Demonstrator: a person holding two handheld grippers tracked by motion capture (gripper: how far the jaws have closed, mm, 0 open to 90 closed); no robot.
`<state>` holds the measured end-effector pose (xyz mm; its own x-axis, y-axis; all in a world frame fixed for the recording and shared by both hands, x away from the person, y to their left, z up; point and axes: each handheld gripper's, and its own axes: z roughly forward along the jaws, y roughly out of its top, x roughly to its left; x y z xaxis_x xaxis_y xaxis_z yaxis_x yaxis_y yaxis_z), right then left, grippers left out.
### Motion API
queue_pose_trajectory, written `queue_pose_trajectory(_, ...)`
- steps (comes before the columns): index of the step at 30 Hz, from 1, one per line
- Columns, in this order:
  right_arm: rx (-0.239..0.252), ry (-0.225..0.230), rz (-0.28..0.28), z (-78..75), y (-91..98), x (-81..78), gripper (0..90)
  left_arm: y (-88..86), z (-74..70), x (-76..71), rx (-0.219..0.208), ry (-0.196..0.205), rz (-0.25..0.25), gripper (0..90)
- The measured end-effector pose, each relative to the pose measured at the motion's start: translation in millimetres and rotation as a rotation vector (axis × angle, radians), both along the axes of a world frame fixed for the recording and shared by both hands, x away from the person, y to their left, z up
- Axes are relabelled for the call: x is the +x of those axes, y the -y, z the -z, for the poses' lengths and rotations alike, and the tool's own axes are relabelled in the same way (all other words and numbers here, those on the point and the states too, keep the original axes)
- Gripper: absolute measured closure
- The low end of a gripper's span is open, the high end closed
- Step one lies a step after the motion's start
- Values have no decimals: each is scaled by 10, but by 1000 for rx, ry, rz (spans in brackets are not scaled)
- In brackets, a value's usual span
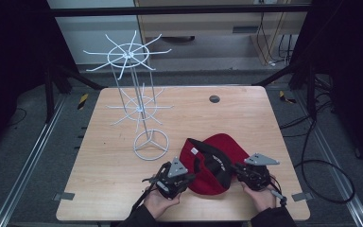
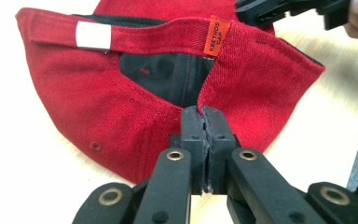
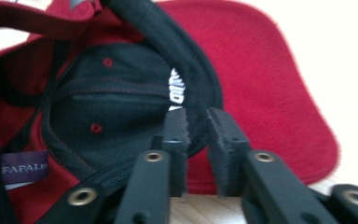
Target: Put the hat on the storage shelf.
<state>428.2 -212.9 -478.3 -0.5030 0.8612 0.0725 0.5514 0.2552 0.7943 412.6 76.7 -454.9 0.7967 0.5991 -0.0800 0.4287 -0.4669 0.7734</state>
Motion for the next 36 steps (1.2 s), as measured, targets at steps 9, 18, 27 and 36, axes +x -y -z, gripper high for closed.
queue_pose_trajectory(9,-9,-48,-9,84,-3,73,900,-146,42,-69,9,-5,-7,879)
queue_pose_trajectory(18,-27,-47,8,110,-41,126,900,-226,166,-163,7,-41,3,878)
queue_pose_trajectory(27,0,63,72,-60,163,33,873,-247,5,-145,-33,-5,21,747)
queue_pose_trajectory(36,10,79,133,-89,400,-68,838,-72,-383,-44,-51,100,67,507)
